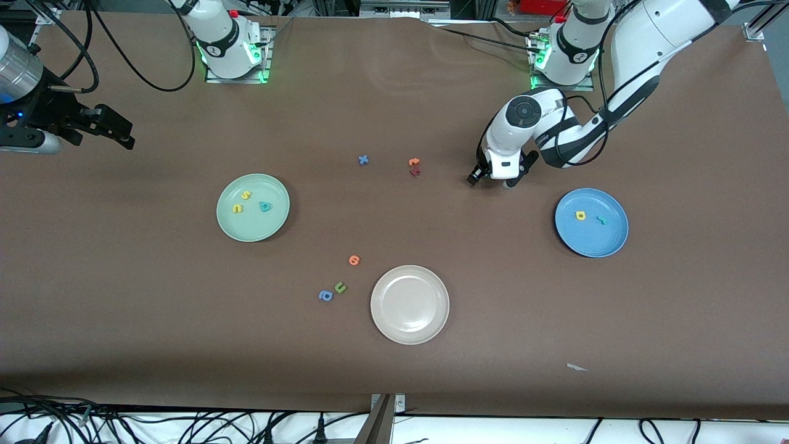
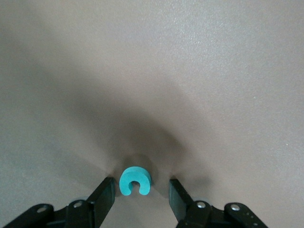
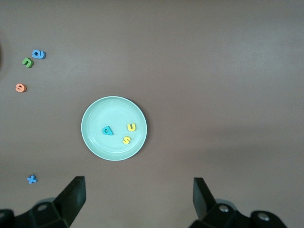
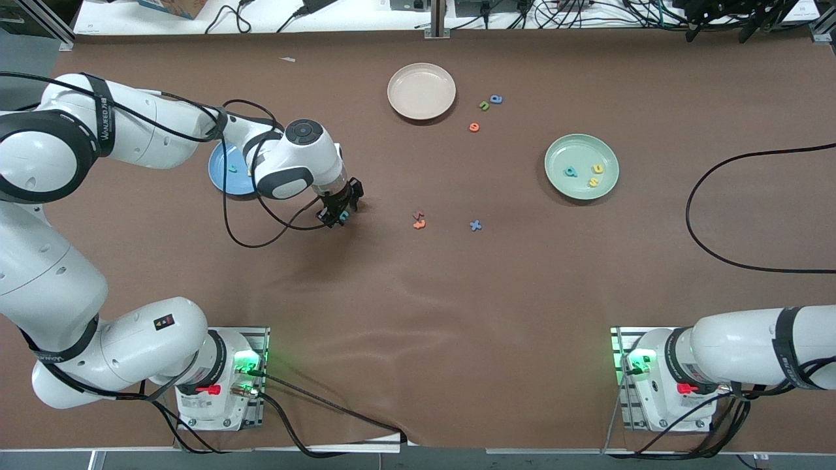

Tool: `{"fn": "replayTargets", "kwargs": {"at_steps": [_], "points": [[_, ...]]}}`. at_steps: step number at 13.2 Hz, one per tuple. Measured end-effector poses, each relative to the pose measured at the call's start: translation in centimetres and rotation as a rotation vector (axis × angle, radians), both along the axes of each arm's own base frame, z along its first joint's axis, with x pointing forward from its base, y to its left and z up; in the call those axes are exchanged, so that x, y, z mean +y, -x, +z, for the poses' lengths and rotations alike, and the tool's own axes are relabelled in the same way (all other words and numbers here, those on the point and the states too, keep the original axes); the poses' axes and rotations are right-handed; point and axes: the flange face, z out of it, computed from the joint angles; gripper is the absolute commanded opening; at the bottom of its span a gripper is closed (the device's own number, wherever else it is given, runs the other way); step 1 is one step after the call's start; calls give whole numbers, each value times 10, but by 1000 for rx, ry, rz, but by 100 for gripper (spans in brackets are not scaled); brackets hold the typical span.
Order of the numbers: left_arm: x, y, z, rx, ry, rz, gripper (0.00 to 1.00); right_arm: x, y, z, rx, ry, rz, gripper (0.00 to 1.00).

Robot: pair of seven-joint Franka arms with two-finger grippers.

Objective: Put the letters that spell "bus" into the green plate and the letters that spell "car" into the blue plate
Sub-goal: 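Move the left gripper to the teal c while the right gripper withdraws, then lower the left gripper onto the teal c and close on it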

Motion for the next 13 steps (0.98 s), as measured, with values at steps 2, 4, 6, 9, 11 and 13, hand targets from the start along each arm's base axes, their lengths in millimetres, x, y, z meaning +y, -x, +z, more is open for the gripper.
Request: {"fn": "replayTargets", "kwargs": {"at_steps": [2,4,6,9,11,13], "points": [[3,-2,0,0,0,9,61,0,0,0,0,0,0,100],[14,-9,0,-1,0,32,61,0,0,0,0,0,0,100],[20,-13,0,-2,-1,42,61,0,0,0,0,0,0,100],[20,-13,0,-5,-1,38,62,0,0,0,0,0,0,100],[19,-12,0,-7,-2,33,62,0,0,0,1,0,0,100],[19,-12,0,-8,-2,31,62,0,0,0,1,0,0,100]]}}
